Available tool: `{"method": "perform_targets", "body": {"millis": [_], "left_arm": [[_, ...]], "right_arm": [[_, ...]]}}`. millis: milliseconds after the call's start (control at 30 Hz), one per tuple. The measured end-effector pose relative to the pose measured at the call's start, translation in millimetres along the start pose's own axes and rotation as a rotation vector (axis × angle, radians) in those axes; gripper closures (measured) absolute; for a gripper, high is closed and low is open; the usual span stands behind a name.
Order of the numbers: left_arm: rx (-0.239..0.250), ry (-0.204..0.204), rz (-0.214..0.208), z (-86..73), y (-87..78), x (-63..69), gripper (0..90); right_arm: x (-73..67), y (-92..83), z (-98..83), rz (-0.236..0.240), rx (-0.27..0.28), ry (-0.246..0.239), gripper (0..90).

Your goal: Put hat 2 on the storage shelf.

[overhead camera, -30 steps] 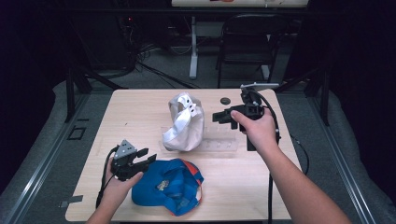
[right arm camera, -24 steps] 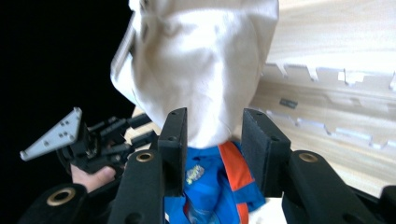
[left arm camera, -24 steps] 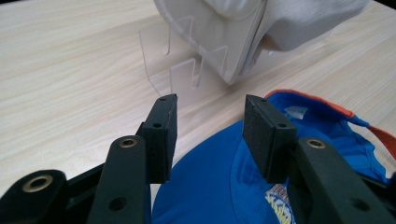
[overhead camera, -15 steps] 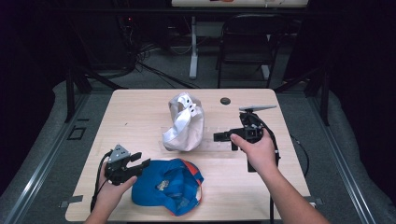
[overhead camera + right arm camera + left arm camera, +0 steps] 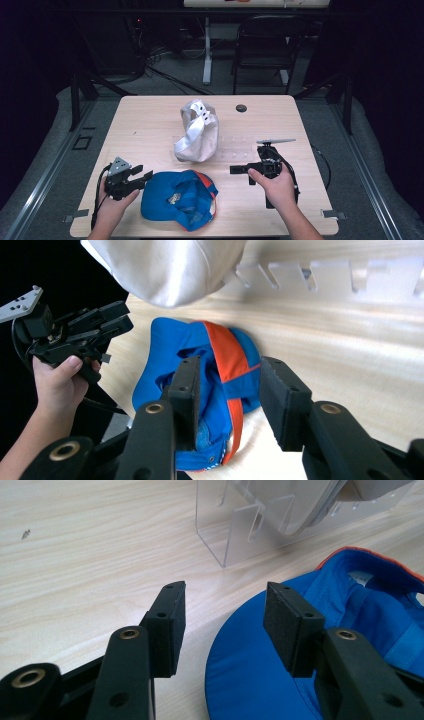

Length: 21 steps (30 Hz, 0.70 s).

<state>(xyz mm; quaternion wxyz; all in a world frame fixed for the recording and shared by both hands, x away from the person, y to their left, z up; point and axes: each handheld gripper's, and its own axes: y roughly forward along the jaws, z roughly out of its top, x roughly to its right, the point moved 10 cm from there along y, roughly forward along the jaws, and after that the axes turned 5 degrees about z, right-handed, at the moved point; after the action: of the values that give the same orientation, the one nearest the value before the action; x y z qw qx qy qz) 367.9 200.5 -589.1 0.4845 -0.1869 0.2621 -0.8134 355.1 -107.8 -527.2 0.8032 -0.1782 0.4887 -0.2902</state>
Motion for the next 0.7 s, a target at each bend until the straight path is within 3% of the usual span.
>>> {"method": "perform_targets", "body": {"millis": [267,367,700], "left_arm": [[0.000,0.012,-0.007,0.9,1.7,3.6,53.7],[-0.010,0.018,-0.006,-0.9,2.6,3.8,53.7],[-0.014,0.026,0.008,-6.0,2.6,4.5,53.0]], "right_arm": [[16.8,11.7,-24.8,0.003,-0.019,0.022,62.1],[18.2,16.3,-32.5,0.011,-0.027,-0.005,61.7],[24.1,41.8,-69.0,0.066,-0.093,-0.030,60.0]]}}
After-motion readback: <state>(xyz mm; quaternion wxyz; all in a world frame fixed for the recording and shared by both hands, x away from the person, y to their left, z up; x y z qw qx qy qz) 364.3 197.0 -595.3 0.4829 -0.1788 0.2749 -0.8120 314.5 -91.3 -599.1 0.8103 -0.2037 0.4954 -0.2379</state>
